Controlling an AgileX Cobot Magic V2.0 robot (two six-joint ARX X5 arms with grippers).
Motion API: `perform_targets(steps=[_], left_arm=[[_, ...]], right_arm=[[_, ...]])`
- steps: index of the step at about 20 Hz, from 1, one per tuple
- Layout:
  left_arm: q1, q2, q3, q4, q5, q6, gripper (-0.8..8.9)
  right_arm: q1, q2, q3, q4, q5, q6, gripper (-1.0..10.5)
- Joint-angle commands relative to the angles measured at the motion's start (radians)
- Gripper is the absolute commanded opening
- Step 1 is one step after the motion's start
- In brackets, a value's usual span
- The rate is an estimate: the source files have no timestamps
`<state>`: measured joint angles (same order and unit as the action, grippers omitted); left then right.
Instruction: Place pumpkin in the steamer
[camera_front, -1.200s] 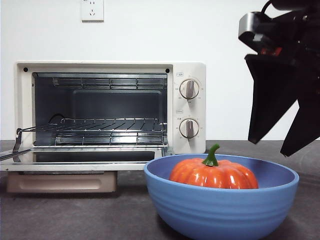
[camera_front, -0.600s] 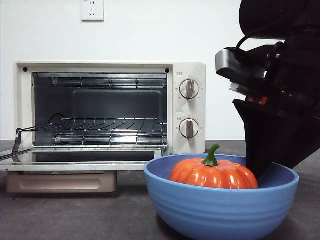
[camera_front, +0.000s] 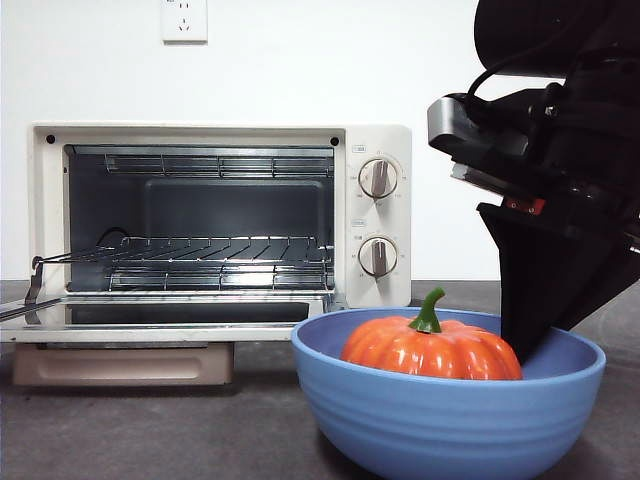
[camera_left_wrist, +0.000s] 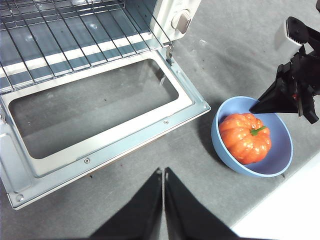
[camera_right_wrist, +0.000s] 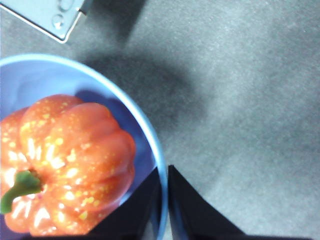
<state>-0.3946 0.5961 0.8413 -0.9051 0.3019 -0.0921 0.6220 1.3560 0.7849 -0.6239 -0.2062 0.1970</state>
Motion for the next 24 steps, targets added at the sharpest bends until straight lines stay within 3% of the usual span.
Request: perform_targets(steps=[1,8,12,16,24], left_arm=[[-0.002,0.005,0.008,0.008,-0.001,0.002,0.15],[-0.002,0.005,0.008,0.013,-0.018,0.003,0.15],[-0.002,0.005,0.008,0.015,-0.018,0.013,0.15],[-0.002,0.005,0.008,0.014,-0.018,0.022,0.15],[-0.002,0.005,0.008,0.014,-0.044,0.028,0.15]], right_arm=[[0.020,-0.006,0.058,-0.007,-0.005,0.032,0.1],[0.076,0.006,0.254,-0.046,-0.003,0.126,0.1],[0.084,0.114,0.426,-0.048,0.007,0.183,0.1],[0.097,0.291,0.627,-0.087,0.055,0.222,0.1],[0.099,0.505,0.873,-0.143,0.175,0.404,0.1]])
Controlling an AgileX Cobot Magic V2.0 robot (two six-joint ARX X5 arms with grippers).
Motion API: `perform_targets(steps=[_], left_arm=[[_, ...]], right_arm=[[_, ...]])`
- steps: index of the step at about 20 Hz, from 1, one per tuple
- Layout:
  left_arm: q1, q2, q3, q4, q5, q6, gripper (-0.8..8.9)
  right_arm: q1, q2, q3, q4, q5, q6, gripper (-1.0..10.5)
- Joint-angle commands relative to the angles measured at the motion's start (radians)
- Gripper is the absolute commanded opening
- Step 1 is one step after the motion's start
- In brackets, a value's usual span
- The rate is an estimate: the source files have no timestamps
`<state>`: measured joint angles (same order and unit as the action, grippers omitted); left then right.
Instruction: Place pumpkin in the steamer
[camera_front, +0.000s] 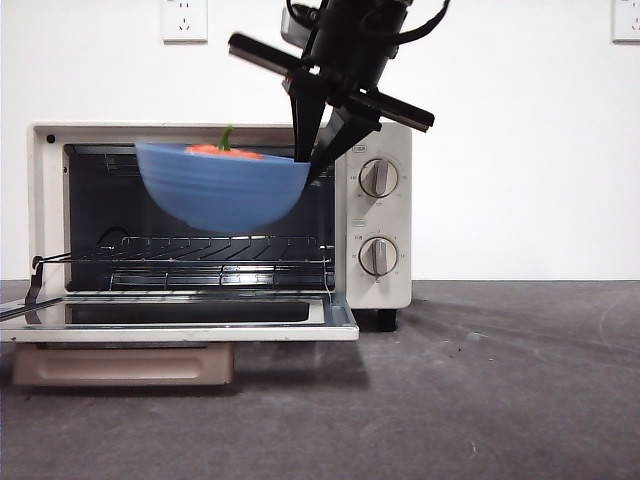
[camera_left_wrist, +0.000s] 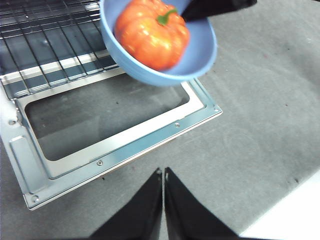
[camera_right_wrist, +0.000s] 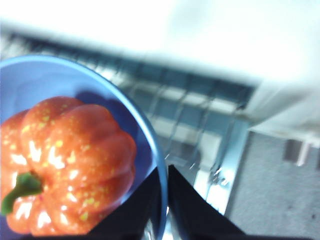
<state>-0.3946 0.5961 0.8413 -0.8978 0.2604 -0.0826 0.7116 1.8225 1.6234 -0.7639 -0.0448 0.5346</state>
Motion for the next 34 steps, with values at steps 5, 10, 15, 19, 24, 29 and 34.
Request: perform_targets(steps=[5,10,15,19,24,29,34], left_arm=[[-0.002,0.005,0.008,0.006,-0.003,0.023,0.15],[-0.003,0.005,0.008,0.003,-0.003,0.026,0.15],[-0.003,0.005,0.008,0.000,-0.003,0.026,0.15],[-0.003,0.005,0.008,-0.002,-0.003,0.026,0.15],[-0.003,0.005,0.008,-0.004,-0.003,0.026,0.15],[-0.003,0.005,0.008,-0.004,-0.003,0.026,0.15],[-0.003,0.005,0.008,-0.005,-0.003,0.026,0.15]], right_arm=[[0.016,0.074,0.043,0.031,0.076,0.207,0.1],[0.011,0.081,0.043,0.061,0.099,0.280,0.1],[0.011,0.090,0.043,0.082,0.152,0.344,0.1],[0.011,0.108,0.043,0.093,0.155,0.367,0.1],[0.014,0.113,0.043,0.123,0.177,0.372,1.5],[0.020,0.110,0.044,0.129,0.177,0.348,1.7],[0.021,0.065,0.044,0.121,0.177,0.278,1.7]])
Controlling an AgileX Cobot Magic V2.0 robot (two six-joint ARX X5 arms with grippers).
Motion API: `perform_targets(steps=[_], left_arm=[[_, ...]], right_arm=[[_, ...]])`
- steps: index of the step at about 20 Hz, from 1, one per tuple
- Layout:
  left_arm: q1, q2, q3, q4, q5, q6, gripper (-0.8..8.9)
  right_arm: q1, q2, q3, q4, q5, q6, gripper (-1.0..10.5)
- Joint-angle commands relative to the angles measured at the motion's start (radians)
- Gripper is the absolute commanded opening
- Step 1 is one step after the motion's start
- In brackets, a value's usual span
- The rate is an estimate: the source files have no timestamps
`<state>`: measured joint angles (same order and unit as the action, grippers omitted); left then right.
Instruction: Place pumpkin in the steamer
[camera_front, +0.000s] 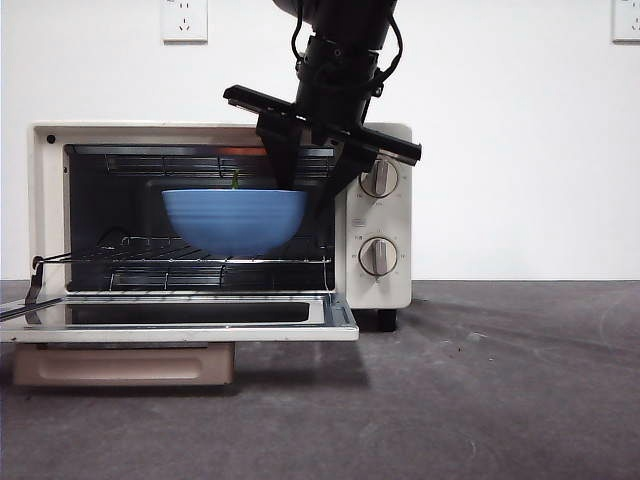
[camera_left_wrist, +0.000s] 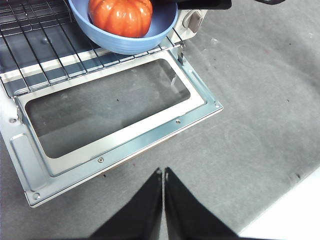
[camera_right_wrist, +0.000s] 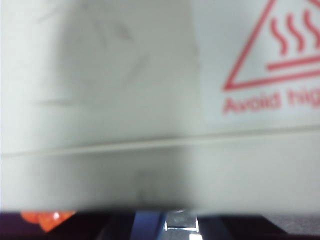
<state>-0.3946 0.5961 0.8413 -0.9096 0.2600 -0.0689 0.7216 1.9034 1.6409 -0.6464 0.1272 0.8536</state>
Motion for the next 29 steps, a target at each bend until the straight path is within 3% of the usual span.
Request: perform_targets(steps=[1,5,11,15,18,24,29], left_arm=[[-0.003,0.005,0.008,0.007,-0.002,0.012,0.15],[-0.003,0.005,0.008,0.008,-0.002,0.013,0.15],[-0.003,0.005,0.008,0.007,-0.002,0.012,0.15],[-0.003,0.005,0.008,0.008,-0.002,0.012,0.15],[-0.003,0.005,0.008,0.009,-0.002,0.012,0.15],[-0.003,0.005,0.008,0.009,-0.002,0.011,0.15],[-0.003,0.005,0.008,0.009,-0.002,0.003,0.15]], right_arm=[[0.011,-0.029,0.026,-0.006,0.003,-0.058,1.7],[0.011,-0.111,0.026,-0.076,-0.008,-0.188,1.7],[0.017,-0.306,0.026,-0.193,-0.076,-0.577,1.7],[0.014,-0.425,-0.001,-0.264,-0.107,-0.700,1.7],[0.002,-0.535,-0.134,-0.212,-0.169,-0.708,1.7],[-0.018,-0.801,-0.588,0.042,-0.359,-0.713,1.7],[-0.017,-0.914,-0.791,0.132,-0.417,-0.716,1.7]])
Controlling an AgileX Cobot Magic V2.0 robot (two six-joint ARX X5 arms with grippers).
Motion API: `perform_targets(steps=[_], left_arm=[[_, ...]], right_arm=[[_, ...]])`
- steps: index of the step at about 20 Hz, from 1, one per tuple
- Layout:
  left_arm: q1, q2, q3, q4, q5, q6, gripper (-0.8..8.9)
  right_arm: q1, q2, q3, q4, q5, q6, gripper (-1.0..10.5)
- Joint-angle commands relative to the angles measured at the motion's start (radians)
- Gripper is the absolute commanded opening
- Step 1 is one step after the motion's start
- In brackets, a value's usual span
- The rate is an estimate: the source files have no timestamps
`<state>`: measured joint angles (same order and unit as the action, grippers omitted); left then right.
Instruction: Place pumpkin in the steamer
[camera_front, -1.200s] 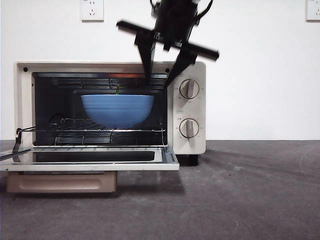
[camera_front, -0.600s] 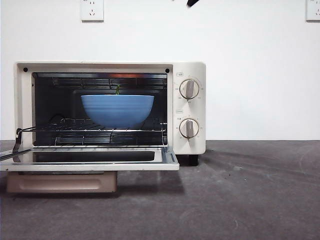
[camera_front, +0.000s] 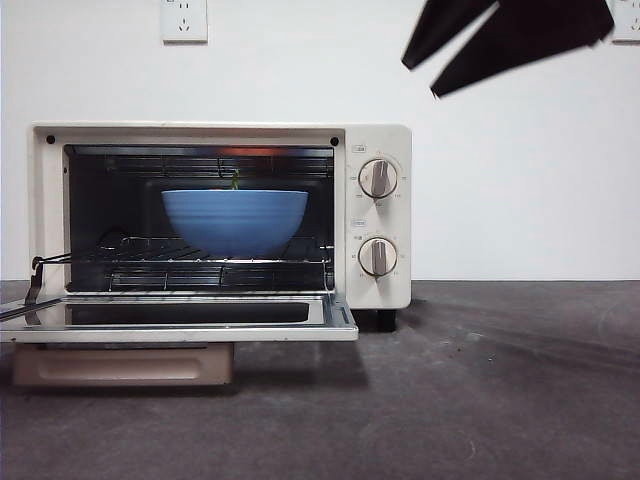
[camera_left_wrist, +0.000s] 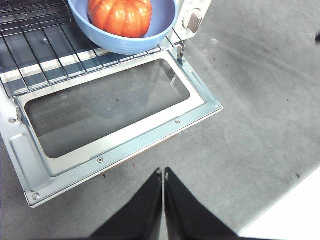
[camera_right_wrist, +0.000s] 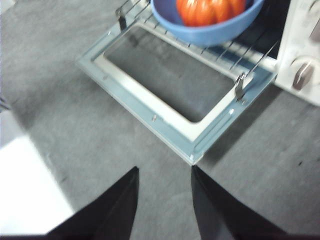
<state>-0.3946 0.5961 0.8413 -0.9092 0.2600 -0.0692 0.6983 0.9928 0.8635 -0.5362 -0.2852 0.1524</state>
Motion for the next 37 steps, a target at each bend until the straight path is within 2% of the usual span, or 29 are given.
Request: perform_targets(steps=[1,9,12,15,19,28,32,37], left_arm=[[-0.003,0.005,0.008,0.008,-0.002,0.000,0.15],[-0.002,0.005,0.008,0.014,-0.004,-0.003,0.15],[0.019,0.005,0.005,0.039,-0.105,-0.036,0.14],[0.083,0.006,-0.012,0.116,-0.106,-0.045,0.14],[0.218,0.058,-0.058,0.197,-0.105,-0.051,0.13],[0.501,0.442,-0.114,0.382,0.114,-0.009,0.13],[0.563,0.608,-0.114,0.430,0.169,0.031,0.13],[0.592,0.775,-0.114,0.462,0.174,0.058,0.13]], right_arm=[[0.006,-0.009,-0.029,0.023,-0.004,-0.015,1.7],[0.006,-0.008,-0.034,0.030,-0.004,-0.031,1.7],[0.006,-0.008,-0.034,0.026,-0.009,-0.028,1.7],[0.006,-0.008,-0.034,0.027,-0.056,-0.026,1.7],[0.007,-0.008,-0.034,0.026,-0.060,-0.026,1.7],[0.007,-0.008,-0.034,0.025,-0.093,-0.026,1.7],[0.007,-0.008,-0.034,0.009,-0.093,-0.031,1.7],[0.007,-0.008,-0.034,0.007,-0.093,-0.030,1.7]])
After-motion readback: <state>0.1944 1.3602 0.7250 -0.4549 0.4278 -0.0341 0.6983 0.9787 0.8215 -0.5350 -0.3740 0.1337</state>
